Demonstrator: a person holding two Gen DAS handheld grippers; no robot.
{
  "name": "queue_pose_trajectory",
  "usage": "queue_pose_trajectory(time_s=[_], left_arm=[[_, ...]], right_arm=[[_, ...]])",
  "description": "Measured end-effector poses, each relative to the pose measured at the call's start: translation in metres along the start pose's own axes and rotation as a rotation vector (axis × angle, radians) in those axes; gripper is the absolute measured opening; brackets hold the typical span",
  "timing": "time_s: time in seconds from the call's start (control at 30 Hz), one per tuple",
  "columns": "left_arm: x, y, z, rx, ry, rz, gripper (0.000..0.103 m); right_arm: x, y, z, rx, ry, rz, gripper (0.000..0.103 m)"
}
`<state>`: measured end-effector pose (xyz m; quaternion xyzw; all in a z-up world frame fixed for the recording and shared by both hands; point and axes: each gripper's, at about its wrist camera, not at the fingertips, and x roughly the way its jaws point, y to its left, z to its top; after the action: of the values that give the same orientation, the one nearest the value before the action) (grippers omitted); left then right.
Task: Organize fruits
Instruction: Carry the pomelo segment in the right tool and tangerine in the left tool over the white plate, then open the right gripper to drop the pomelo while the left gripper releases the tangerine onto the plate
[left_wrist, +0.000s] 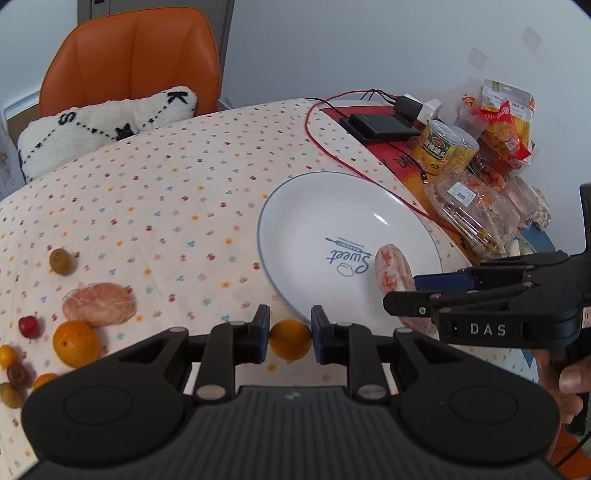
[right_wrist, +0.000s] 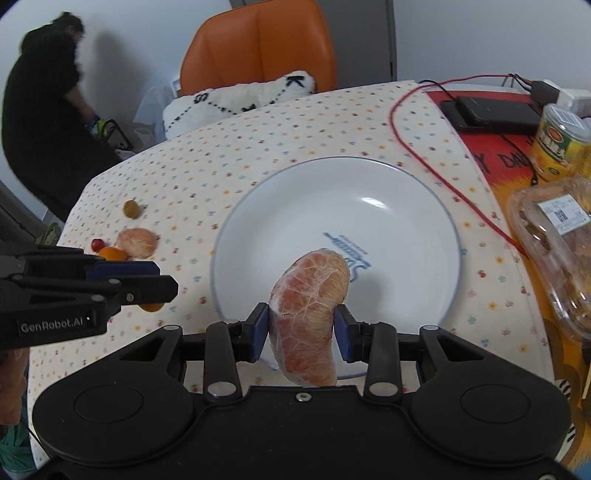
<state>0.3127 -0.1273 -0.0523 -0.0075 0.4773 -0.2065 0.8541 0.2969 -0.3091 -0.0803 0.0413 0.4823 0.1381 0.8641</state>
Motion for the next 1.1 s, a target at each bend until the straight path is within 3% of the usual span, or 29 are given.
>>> queue_pose_trajectory(time_s=[0.5, 0.77, 1.1], left_arm=[[0.057, -0.026, 0.037, 0.044, 0.082, -0.007, 0.022], [0.078, -0.029, 0.053, 0.051, 0.113, -0.007, 0.022], [0.087, -0.020, 0.060, 0.027, 0.130, 0.047, 0.026]], right_arm=[[0.025, -0.036, 0.020, 0.030, 0.054, -0.077, 0.036], [0.027, -0.047, 0.031, 0.039, 0.038, -0.092, 0.036], [0.030, -0.051, 0.037, 0.047, 0.021, -0.105, 0.036]])
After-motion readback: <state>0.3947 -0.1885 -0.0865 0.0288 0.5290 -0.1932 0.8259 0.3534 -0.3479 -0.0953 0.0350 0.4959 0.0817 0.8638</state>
